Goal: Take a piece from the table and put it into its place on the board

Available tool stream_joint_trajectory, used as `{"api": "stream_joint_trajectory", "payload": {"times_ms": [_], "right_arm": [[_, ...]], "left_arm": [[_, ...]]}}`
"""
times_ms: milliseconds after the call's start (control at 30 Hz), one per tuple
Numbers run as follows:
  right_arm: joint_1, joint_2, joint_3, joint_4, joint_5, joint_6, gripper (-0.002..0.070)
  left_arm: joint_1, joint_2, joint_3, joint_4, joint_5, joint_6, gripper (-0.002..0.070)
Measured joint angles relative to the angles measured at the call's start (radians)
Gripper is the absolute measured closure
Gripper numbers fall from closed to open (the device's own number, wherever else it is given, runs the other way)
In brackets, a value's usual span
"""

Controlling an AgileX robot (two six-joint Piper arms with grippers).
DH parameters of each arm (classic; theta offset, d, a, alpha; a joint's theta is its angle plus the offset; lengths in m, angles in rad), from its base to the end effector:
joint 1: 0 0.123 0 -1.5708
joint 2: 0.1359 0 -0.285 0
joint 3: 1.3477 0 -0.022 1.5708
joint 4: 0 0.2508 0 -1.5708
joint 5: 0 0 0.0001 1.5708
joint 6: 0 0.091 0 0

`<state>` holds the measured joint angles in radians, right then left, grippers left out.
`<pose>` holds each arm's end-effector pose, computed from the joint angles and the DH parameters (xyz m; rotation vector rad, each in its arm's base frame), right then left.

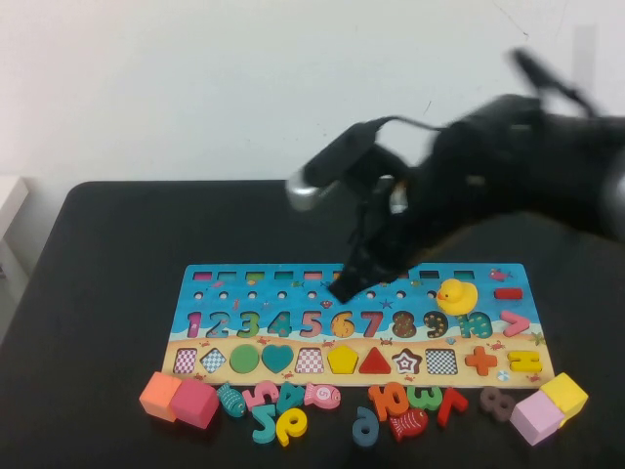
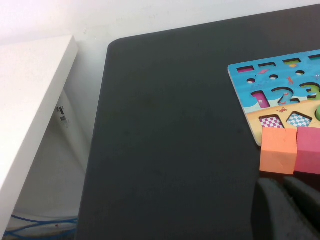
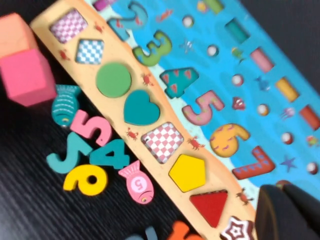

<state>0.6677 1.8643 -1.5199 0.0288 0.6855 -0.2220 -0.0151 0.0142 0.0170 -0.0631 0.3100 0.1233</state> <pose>0.3289 0.2615 0.2659 -1.0684 2.2892 0.2127 0.0554 -0.0026 0.1787 0.0850 1.8222 0.0164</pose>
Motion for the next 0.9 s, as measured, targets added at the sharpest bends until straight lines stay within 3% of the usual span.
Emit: {"api": "stream_joint_trajectory", "payload": {"times_ms": [200,633,900], "right_arm": [[0.0,-0.283,0.221,0.07,-0.128,-0.092,0.0657],[0.0,-0.838,0.689,0.096,-0.161,-0.178,0.0657],[0.0,-1.183,1.064,0.081,-0.457,-0.178,0.0657]], "left_arm": [[0.0,0.0,0.0,0.0,0.0,-0.002,0.0676],[0.0,0.0,0.0,0.0,0.0,-0.002,0.0676],[0.0,0.0,0.0,0.0,0.0,-0.002,0.0676]]}}
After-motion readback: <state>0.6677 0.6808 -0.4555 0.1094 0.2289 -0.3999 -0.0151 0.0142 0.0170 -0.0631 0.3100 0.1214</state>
